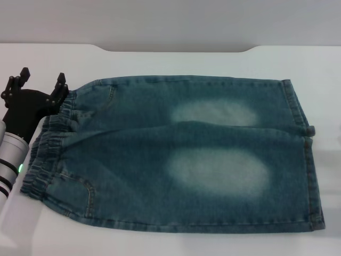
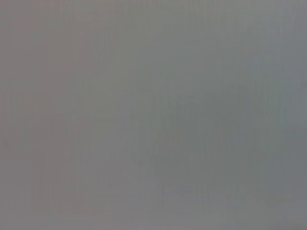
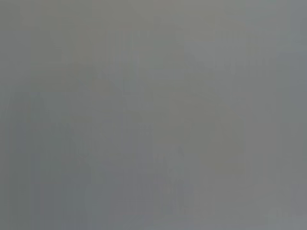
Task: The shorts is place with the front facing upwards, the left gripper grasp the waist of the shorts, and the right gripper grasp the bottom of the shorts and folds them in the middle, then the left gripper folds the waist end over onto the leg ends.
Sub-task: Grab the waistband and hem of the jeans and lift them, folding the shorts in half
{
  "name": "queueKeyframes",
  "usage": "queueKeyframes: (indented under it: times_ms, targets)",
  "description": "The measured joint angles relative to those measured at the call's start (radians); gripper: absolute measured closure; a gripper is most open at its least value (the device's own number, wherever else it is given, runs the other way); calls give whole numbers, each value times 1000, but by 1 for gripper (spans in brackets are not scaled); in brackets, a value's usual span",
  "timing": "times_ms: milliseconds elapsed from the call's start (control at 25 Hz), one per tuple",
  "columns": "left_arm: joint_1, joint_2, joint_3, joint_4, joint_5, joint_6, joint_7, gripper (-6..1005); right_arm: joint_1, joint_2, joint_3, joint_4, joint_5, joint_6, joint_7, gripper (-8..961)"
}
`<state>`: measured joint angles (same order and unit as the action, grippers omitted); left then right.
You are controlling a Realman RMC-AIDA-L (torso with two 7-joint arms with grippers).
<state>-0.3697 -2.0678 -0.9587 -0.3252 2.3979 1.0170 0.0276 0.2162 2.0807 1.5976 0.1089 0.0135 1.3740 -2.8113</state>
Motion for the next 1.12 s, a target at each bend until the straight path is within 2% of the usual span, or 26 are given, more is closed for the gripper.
queueKeyframes:
  times_ms: [200,720,1120]
  targets:
    - [0,-1,0,1,0,0,0,198,20,1,-2,-14,-3,-15,-77,179]
    - [-2,-1,0,-2,2,-2,0,199,38,-3,45,-32,-6,-83,-80,180]
    - [-15,-3,2,-1,3,-17,0,200,30,-3,61,-24,-1,-76,-48,179]
